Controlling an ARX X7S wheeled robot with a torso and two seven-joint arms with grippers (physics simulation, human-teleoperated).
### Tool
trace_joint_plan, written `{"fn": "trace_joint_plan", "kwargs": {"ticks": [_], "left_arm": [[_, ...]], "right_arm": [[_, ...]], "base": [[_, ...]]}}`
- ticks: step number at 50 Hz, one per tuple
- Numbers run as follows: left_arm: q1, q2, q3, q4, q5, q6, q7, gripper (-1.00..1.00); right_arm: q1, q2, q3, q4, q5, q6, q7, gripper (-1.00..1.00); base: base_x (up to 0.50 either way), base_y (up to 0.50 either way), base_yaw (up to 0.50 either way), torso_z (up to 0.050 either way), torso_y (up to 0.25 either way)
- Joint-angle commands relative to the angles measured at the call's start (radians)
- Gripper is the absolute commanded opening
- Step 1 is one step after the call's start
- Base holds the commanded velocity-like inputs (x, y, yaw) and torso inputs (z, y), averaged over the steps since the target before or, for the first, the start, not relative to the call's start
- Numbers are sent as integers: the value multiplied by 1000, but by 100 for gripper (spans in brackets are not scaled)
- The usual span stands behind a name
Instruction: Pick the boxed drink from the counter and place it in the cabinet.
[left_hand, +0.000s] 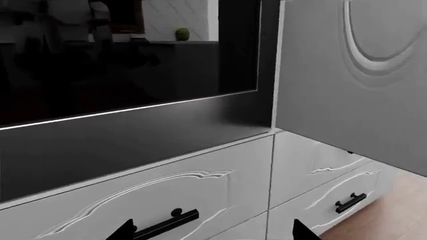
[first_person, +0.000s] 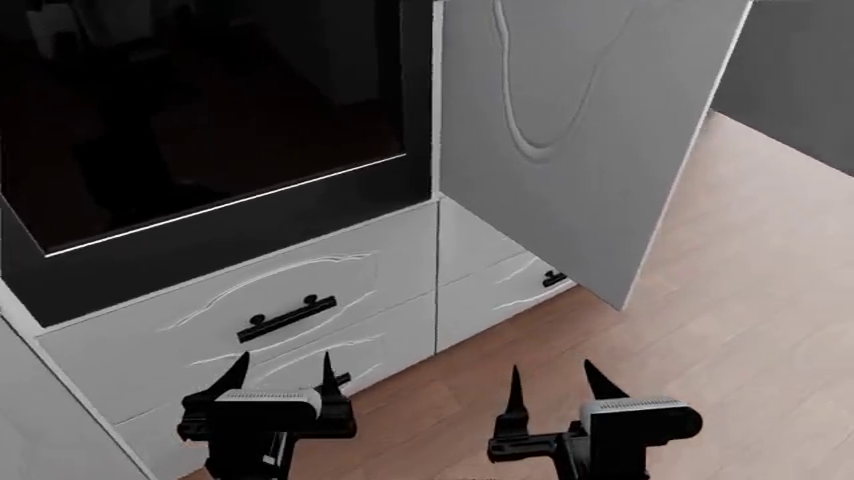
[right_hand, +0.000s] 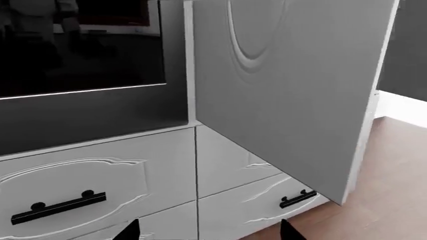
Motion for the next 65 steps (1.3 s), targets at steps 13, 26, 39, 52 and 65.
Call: {"fn": "trace_joint_plan", "kwargs": {"ticks": [13,26,39,52,65], "left_arm": [[-5,-13,14,12,-11,-7,-14,100],[-8,-17,21,-4,-19,1,-17,100],[-17,-18,30,-17,-21,5,-24,100],[-13,-32,46,-3,-45,-18,-3,100],[-12,-42,49,16,-70,-20,8,100]], "right_arm": [[-5,16,-14,-20,5,13,17,100],[-9,23,-17,-14,14,7,21,100],[-9,27,-21,-5,21,-4,25,100],[-7,30,-29,2,24,-6,30,100],[-9,38,-34,-14,28,3,42,100]], "base": [[0,0,-500,0,0],[0,0,-500,0,0],[0,0,-500,0,0],[0,0,-500,19,2],[0,0,-500,50,6]]}}
